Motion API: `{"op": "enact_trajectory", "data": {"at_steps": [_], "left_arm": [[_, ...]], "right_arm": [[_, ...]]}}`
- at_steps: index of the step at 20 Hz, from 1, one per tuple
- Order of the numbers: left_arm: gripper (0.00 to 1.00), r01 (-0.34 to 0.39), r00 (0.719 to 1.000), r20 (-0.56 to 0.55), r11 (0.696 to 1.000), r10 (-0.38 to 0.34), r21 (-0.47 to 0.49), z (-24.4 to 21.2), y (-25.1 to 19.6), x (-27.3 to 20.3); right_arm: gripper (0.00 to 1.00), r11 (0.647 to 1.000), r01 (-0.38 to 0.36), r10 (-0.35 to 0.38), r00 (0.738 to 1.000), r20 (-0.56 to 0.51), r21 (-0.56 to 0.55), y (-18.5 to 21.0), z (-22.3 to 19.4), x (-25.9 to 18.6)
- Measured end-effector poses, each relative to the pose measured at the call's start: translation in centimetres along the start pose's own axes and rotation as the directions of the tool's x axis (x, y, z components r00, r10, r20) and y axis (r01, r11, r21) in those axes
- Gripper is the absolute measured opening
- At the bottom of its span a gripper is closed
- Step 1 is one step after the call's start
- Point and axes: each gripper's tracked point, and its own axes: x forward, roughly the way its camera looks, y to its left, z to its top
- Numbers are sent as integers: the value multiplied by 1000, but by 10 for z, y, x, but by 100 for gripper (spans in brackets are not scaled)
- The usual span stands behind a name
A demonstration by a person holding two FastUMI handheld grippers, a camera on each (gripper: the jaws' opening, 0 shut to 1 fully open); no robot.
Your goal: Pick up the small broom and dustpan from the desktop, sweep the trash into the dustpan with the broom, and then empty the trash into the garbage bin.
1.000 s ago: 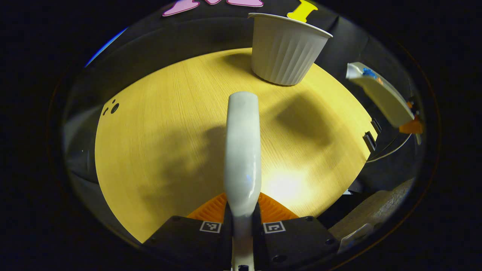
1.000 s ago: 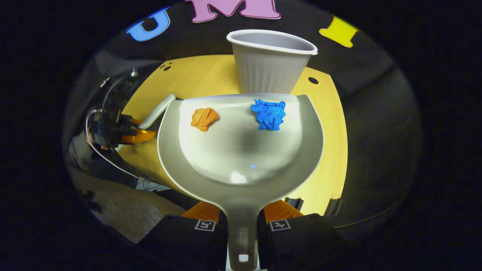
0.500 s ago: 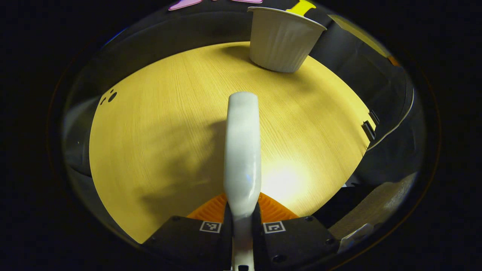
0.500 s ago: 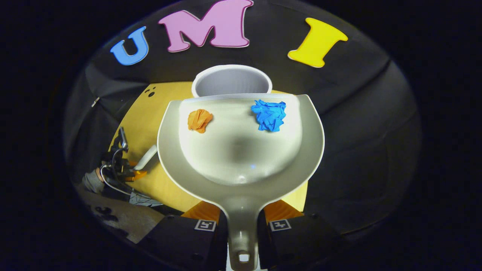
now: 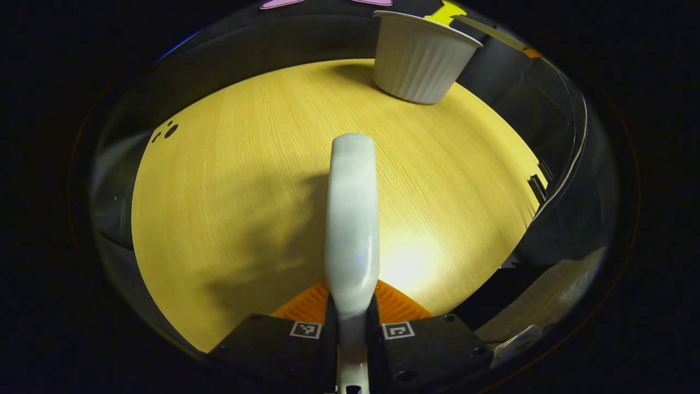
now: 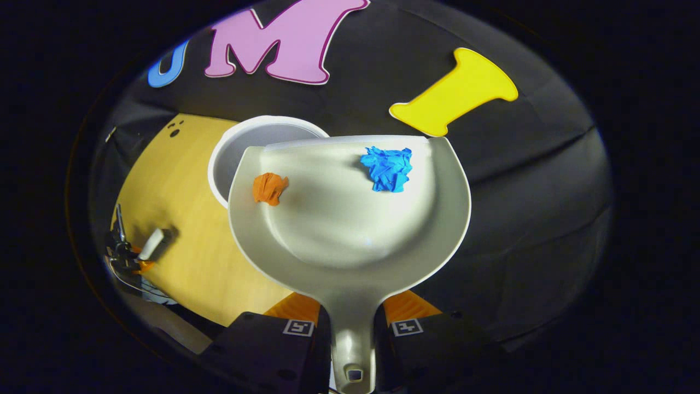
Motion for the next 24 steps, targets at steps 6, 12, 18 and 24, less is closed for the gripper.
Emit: {"op": "enact_trajectory", "data": {"at_steps": [6, 12, 18, 24], "left_arm": [[26, -2, 1000, -2, 1000, 2, -31, -8, 9, 1], [26, -3, 1000, -3, 999, 3, -53, -17, 12, 2], [24, -7, 1000, 3, 998, 7, -65, -22, 10, 2], [26, -20, 1000, 10, 998, 20, -55, -19, 10, 4]], "right_arm": [[35, 980, 43, -60, 994, -86, -192, -2, 26, 19], [36, 911, 20, -116, 971, -208, -413, 1, 37, 41], [38, 901, 15, -131, 962, -239, -433, 1, 53, 49], [35, 910, 25, -110, 977, -184, -414, 3, 57, 41]]}}
